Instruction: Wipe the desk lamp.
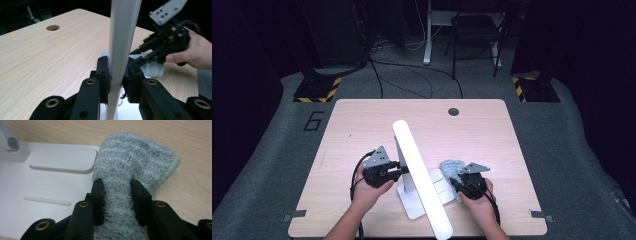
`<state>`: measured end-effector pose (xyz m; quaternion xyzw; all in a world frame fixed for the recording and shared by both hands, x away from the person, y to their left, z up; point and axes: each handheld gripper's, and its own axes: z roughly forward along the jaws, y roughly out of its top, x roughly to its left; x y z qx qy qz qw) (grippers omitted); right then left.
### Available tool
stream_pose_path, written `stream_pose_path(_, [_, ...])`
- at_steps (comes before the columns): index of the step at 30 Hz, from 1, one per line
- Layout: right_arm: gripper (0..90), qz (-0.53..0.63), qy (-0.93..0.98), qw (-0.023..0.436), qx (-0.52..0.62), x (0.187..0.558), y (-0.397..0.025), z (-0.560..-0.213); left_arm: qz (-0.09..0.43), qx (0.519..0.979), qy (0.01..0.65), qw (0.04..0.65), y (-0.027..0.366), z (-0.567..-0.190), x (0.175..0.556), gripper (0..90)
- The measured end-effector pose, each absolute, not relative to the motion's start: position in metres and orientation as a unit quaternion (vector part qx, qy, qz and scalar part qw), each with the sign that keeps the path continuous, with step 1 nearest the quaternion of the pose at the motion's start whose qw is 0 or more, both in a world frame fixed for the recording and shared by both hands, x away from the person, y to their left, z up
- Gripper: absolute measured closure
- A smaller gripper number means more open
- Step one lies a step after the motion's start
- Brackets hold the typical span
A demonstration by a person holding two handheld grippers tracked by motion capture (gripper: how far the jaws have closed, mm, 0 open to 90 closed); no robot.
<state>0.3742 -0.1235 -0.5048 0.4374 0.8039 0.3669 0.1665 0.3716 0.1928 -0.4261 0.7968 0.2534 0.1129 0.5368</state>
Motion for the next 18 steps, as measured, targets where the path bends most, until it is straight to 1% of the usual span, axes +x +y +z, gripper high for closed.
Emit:
stream_pose_path(8, [66.7,0.371,0.8,0.176,0.437,0.412,-0.101,-0.505,0.11,0.802,0.242,0.535,0.194,-0.426,0.372,76.7])
stream_pose_path(12, [66.9,0.369,0.799,0.183,0.437,0.421,-0.093,-0.505,0.115,0.798,0.247,0.537,0.193,-0.426,0.371,76.6])
stream_pose_path(18, [68.5,0.367,0.809,0.172,0.425,0.414,-0.099,-0.502,0.124,0.798,0.266,0.526,0.189,-0.424,0.367,76.4])
